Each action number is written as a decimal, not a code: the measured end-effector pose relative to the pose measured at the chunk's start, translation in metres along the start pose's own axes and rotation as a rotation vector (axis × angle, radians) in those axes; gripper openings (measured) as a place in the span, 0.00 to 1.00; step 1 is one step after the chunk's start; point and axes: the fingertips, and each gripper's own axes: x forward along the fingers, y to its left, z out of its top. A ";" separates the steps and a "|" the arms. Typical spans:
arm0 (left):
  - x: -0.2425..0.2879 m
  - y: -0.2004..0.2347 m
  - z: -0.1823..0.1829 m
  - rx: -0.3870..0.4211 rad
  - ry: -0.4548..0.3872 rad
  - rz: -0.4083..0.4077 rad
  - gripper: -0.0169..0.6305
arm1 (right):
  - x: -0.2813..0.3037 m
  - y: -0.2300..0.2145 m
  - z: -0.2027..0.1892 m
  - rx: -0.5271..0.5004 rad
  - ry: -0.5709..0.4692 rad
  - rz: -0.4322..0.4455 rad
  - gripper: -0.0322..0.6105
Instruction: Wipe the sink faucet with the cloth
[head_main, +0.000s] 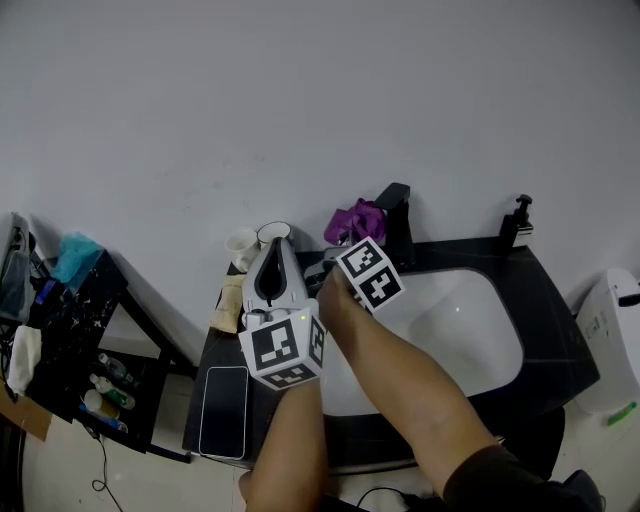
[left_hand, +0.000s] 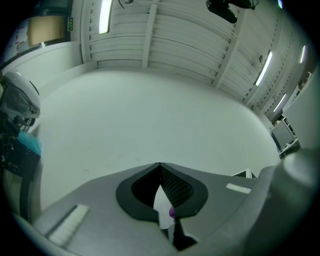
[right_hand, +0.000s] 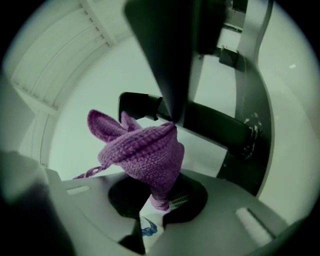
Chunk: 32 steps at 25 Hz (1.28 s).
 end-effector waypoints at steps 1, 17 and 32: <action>0.000 0.000 0.000 -0.002 -0.003 -0.001 0.05 | -0.001 -0.005 -0.001 0.015 -0.002 -0.013 0.13; 0.003 0.006 -0.009 0.002 0.031 -0.002 0.05 | -0.050 -0.011 -0.043 -0.195 0.258 0.065 0.13; 0.002 -0.016 -0.041 -0.181 0.128 -0.048 0.05 | -0.213 0.084 0.066 -1.643 0.104 0.846 0.14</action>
